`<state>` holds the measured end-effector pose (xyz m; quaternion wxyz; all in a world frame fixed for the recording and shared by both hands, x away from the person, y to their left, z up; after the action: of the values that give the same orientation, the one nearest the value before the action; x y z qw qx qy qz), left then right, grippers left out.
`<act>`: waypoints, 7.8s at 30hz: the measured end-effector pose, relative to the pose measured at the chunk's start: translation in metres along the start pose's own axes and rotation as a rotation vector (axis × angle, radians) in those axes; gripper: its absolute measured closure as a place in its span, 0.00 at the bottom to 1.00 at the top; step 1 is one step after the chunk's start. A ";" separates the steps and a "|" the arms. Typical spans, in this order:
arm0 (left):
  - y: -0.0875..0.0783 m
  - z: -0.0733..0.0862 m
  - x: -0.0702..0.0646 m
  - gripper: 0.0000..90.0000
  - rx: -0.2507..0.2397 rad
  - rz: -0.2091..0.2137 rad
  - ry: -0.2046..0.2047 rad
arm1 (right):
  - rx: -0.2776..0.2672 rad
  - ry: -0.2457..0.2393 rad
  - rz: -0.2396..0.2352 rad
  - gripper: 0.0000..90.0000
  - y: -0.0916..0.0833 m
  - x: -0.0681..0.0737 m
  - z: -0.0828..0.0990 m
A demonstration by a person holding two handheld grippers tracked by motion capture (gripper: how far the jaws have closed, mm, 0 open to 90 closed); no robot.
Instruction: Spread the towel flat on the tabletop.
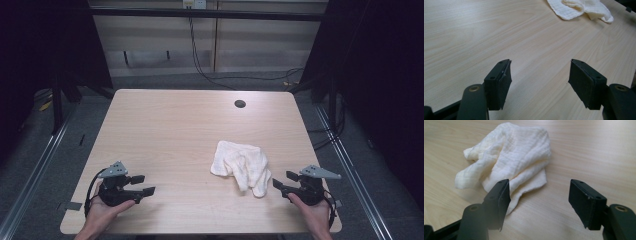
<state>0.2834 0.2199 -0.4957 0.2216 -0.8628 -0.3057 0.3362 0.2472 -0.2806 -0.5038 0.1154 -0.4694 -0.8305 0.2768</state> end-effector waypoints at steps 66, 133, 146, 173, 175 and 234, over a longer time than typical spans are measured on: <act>0.005 0.002 -0.003 0.34 0.037 -0.004 0.061 | 0.061 -0.138 -0.262 0.35 0.079 0.008 -0.071; 0.008 -0.011 -0.006 0.54 -0.008 0.002 0.073 | 0.115 -0.226 -0.471 0.92 0.125 0.087 -0.066; 0.060 -0.030 -0.044 0.64 0.088 0.074 0.152 | 0.110 -0.234 -0.498 0.66 0.122 0.099 -0.075; 0.077 -0.001 -0.058 0.69 0.191 0.155 0.213 | 0.123 -0.383 -0.571 0.75 0.079 0.140 -0.051; 0.076 -0.002 -0.056 0.66 0.186 0.150 0.204 | 0.142 -0.402 -0.570 0.73 0.078 0.142 -0.048; 0.089 0.017 -0.077 0.91 0.244 0.150 0.452 | 0.164 -0.439 -0.545 0.98 0.077 0.130 -0.038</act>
<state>0.2596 0.1067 -0.5252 0.3612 -0.9030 -0.1409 0.1851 0.2507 -0.1263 -0.5253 0.0410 -0.1492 -0.9053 0.3957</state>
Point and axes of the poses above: each handheld gripper's, and its own axes: y roughly forward along the jaws, z roughly out of its underside, x roughly to its left, the point moved 4 cm from there along y, roughly forward along the jaws, and after that the axes turned 14 degrees about -y, right-handed, at the moved point
